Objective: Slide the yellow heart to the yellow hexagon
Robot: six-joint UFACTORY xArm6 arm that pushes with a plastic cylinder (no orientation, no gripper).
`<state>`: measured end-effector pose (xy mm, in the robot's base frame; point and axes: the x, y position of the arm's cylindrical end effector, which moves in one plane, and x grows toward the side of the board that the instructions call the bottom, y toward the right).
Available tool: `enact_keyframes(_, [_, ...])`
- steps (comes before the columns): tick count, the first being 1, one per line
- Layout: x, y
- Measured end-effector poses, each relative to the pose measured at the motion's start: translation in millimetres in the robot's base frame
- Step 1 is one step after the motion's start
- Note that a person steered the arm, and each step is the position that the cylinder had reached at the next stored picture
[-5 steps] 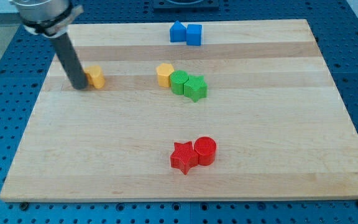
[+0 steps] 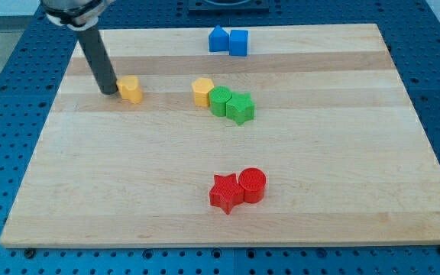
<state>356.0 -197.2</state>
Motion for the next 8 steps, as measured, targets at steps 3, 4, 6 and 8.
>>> enact_keyframes(3, [0.0, 66.6])
enact_keyframes(4, [-0.1, 77.4])
enact_keyframes(6, [-1.1, 81.9])
enact_keyframes(8, [-1.1, 90.0])
